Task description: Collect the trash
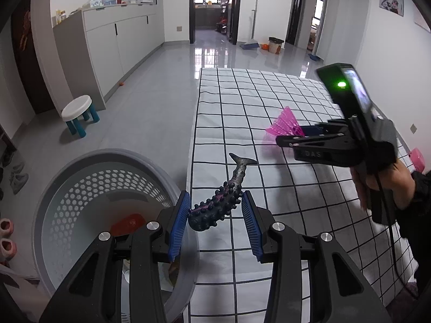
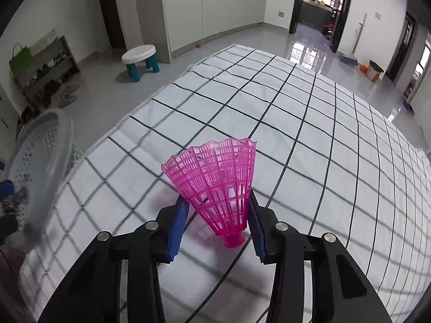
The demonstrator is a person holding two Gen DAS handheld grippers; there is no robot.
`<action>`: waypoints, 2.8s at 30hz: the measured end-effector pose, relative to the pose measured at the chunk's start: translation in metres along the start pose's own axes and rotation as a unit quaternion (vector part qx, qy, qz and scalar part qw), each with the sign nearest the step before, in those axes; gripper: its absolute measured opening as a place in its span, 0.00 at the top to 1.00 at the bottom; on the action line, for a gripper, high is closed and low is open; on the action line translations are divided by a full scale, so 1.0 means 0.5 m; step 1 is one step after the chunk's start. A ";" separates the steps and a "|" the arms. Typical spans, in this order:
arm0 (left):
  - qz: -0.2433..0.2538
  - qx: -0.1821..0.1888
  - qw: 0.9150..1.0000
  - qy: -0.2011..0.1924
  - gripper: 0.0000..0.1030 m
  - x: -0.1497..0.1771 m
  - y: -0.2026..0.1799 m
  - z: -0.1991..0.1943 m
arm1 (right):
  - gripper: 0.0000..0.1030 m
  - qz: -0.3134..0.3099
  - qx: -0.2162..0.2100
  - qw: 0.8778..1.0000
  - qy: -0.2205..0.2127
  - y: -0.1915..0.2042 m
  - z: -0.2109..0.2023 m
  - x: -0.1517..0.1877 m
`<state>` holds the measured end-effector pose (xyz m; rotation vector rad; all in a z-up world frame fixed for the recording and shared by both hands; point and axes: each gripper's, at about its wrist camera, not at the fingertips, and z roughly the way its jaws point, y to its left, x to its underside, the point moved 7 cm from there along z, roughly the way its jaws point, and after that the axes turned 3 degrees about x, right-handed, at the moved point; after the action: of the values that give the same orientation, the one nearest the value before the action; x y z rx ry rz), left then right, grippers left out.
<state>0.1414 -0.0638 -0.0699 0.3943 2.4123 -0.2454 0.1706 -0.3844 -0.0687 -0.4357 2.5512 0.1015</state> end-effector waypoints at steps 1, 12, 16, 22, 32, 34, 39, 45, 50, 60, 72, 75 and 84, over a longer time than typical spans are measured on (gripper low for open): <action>-0.001 0.000 1.000 -0.001 0.62 -0.001 0.004 -0.002 | 0.60 0.007 -0.002 1.000 -0.002 0.003 -0.011 0.003; -0.017 -0.016 0.999 -0.025 0.62 -0.004 0.039 -0.055 | 0.60 0.083 -0.011 0.996 -0.014 0.075 -0.170 0.063; -0.028 -0.026 0.999 -0.030 0.62 0.004 0.064 -0.080 | 0.60 0.091 -0.001 0.995 -0.029 0.112 -0.224 0.080; -0.046 -0.045 0.997 -0.037 0.62 0.016 0.123 -0.122 | 0.60 0.095 -0.004 0.994 -0.043 0.180 -0.273 0.097; -0.071 -0.105 0.991 -0.031 0.62 0.057 0.268 -0.173 | 0.60 0.081 -0.053 0.993 -0.059 0.347 -0.283 0.066; -0.079 -0.117 0.990 -0.030 0.62 0.063 0.294 -0.179 | 0.60 0.071 -0.068 0.993 -0.065 0.383 -0.282 0.046; -0.093 -0.136 0.986 -0.031 0.62 0.060 0.352 -0.191 | 0.60 0.049 -0.089 0.992 -0.074 0.458 -0.267 0.002; -0.094 -0.143 0.985 -0.024 0.61 0.059 0.380 -0.182 | 0.59 0.044 -0.093 0.993 -0.055 0.497 -0.217 -0.012; -0.096 -0.142 0.985 -0.017 0.60 0.068 0.384 -0.173 | 0.58 0.040 -0.087 0.995 -0.042 0.502 -0.190 -0.009; -0.102 -0.153 0.983 -0.013 0.35 0.080 0.389 -0.176 | 0.33 0.045 -0.076 0.995 -0.051 0.501 -0.190 -0.006; -0.115 -0.158 0.981 -0.012 0.25 0.094 0.394 -0.187 | 0.33 0.054 -0.071 0.995 -0.051 0.496 -0.195 0.014; -0.116 -0.160 0.980 -0.012 0.23 0.095 0.396 -0.189 | 0.33 0.060 -0.069 0.995 -0.051 0.493 -0.197 0.017; -0.121 -0.165 0.979 -0.016 0.17 0.095 0.394 -0.207 | 0.33 0.066 -0.060 0.994 -0.058 0.485 -0.211 0.024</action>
<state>0.1126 0.1594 -0.0367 -0.0526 2.4108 0.0455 0.0283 -0.1756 0.0103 -0.2957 2.4653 0.3219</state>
